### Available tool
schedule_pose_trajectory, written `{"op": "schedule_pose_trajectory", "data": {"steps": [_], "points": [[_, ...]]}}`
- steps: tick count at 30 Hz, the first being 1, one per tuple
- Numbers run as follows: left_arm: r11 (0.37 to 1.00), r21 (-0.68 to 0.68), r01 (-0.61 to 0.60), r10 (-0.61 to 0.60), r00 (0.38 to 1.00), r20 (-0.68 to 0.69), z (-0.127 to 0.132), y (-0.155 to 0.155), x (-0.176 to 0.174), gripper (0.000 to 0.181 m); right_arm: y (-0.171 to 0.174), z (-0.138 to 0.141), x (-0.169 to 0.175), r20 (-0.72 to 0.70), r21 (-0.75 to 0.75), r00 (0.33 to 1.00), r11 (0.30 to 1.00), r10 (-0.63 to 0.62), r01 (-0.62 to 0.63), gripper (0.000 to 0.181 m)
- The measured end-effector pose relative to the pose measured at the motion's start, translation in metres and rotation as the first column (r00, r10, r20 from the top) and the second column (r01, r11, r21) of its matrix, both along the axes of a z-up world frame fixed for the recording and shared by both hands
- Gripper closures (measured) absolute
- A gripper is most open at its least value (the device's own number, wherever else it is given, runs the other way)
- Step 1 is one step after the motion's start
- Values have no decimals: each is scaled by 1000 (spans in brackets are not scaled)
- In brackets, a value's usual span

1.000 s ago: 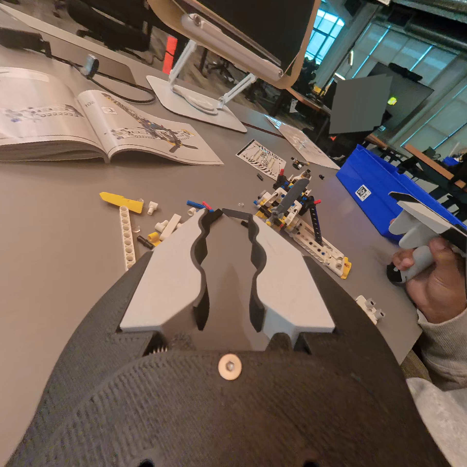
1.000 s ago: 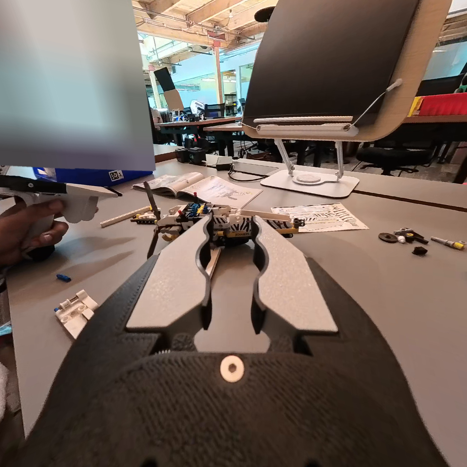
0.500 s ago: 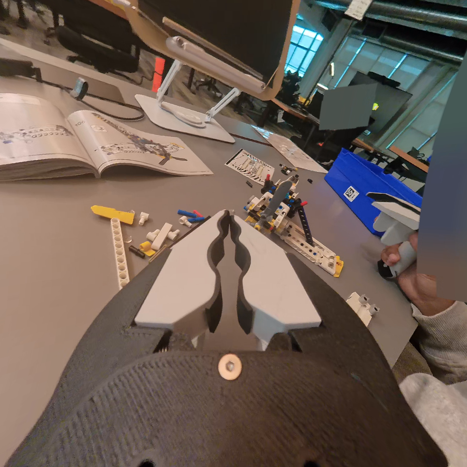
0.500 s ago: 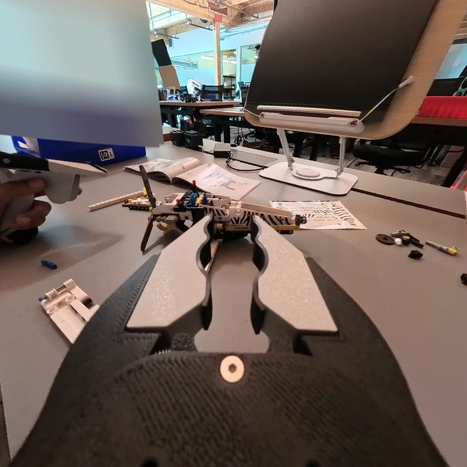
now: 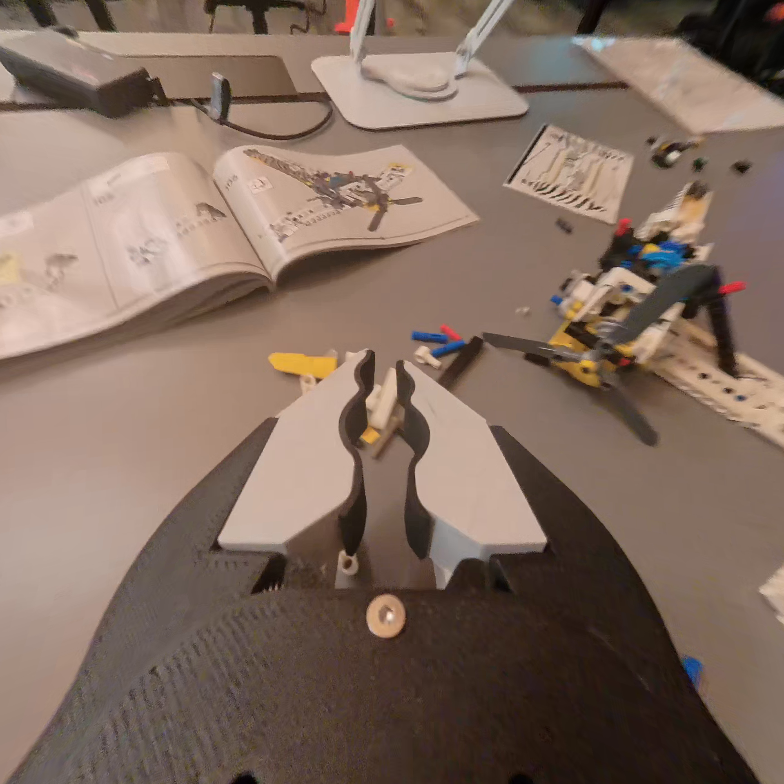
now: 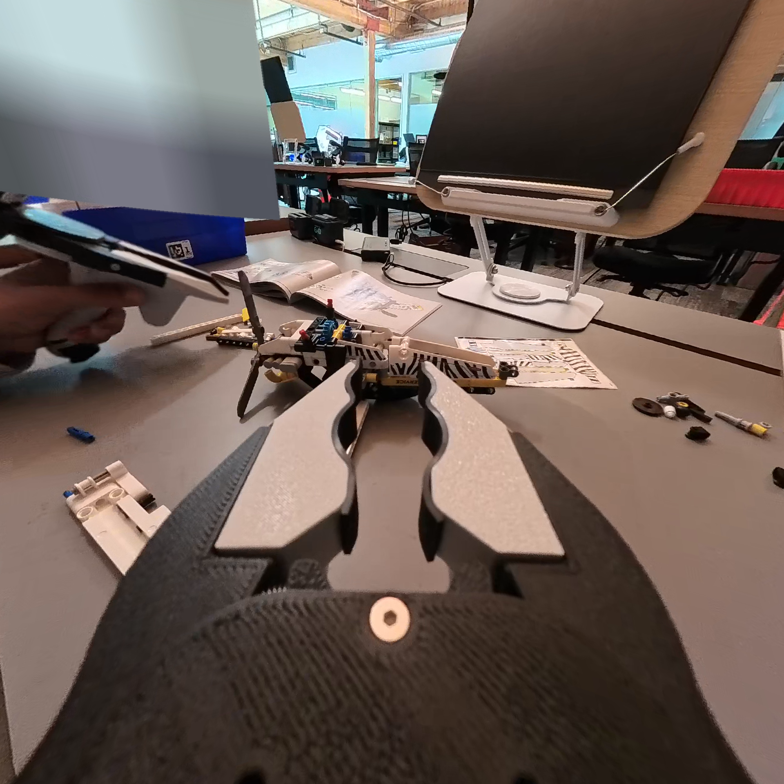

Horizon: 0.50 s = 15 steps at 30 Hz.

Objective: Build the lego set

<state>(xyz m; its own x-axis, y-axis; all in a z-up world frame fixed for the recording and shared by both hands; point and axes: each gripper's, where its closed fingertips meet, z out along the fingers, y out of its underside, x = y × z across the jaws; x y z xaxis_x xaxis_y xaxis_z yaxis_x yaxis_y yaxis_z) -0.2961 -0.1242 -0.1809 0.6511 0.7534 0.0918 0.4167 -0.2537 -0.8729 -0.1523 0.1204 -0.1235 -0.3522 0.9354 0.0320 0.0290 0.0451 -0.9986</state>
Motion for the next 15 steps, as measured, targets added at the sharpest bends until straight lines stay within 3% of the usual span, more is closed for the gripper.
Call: {"op": "schedule_pose_trajectory", "data": {"steps": [4,8,15], "points": [[995,-90,33,-32,999,18,-2,-7,-39,179,-1,0,1,-10,10,1000,1000,1,-1,160],[957,-83,279,-249,932,262,-29,5,-36,175,-1,1,1,-20,12,1000,1000,-2,2,160],[924,-245,292,-232,941,247,-40,-9,-44,168,-1,0,0,-15,8,1000,1000,-1,1,160]]}}
